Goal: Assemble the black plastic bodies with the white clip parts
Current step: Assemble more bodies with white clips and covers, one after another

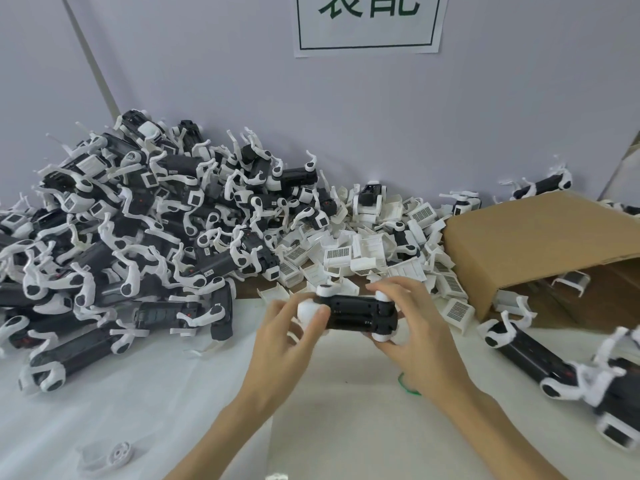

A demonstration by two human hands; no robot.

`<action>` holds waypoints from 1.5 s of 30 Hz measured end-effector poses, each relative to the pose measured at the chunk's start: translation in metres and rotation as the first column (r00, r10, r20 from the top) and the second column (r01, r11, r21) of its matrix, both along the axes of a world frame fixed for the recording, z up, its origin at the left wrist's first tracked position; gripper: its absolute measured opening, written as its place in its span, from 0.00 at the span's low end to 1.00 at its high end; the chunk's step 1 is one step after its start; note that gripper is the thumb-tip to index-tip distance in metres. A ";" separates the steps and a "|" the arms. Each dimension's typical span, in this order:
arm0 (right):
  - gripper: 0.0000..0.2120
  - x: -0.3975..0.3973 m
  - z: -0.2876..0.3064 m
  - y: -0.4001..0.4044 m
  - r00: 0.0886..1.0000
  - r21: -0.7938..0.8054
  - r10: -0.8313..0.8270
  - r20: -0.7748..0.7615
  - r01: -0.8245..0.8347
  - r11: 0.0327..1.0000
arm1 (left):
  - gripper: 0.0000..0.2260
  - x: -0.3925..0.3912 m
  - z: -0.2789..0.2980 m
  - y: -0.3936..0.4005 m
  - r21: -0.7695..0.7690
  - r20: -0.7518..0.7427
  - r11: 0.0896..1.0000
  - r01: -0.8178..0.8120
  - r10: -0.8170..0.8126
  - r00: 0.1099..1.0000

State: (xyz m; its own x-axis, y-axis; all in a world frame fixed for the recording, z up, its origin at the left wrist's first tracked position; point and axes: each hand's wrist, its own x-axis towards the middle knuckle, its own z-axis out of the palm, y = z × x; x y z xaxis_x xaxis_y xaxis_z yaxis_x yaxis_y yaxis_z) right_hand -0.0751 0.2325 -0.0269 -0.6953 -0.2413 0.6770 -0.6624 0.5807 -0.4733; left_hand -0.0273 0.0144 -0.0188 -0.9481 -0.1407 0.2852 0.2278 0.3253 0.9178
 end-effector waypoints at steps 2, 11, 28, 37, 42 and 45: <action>0.43 0.002 0.000 -0.001 0.999 0.091 0.024 -0.033 -0.021 0.996 | 0.22 0.000 0.004 0.000 0.244 0.117 0.962 0.122 -0.154 0.981; 0.39 0.010 0.005 -0.021 0.684 -0.532 0.459 0.566 -0.122 0.838 | 0.13 -0.004 0.008 -0.002 0.611 0.067 0.787 0.083 -0.156 0.985; 0.24 0.004 0.010 -0.019 0.397 -0.876 0.804 0.443 0.001 0.483 | 0.31 -0.009 0.002 -0.012 0.666 0.071 0.728 0.162 -0.278 0.958; 0.15 0.001 0.016 -0.006 0.321 -0.895 0.849 0.420 0.303 0.328 | 0.39 -0.011 -0.003 -0.008 0.580 0.049 0.725 0.372 -0.486 0.872; 0.23 0.003 0.015 -0.009 0.421 -0.876 0.788 0.450 0.038 0.480 | 0.27 -0.012 0.001 0.001 0.739 0.221 0.668 0.095 -0.372 0.901; 0.25 0.007 0.010 -0.014 0.517 -0.834 0.712 0.475 0.008 0.551 | 0.24 -0.006 -0.003 0.005 0.552 0.277 0.828 0.099 -0.293 0.915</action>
State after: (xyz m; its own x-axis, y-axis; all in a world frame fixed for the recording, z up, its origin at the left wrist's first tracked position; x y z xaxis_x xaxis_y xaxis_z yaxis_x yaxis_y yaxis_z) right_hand -0.0682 0.2182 -0.0172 -0.9410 -0.3333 0.0595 0.0677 -0.3576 -0.9314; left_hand -0.0336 0.0196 -0.0218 -0.9930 0.0254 -0.1156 -0.1183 -0.2365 0.9644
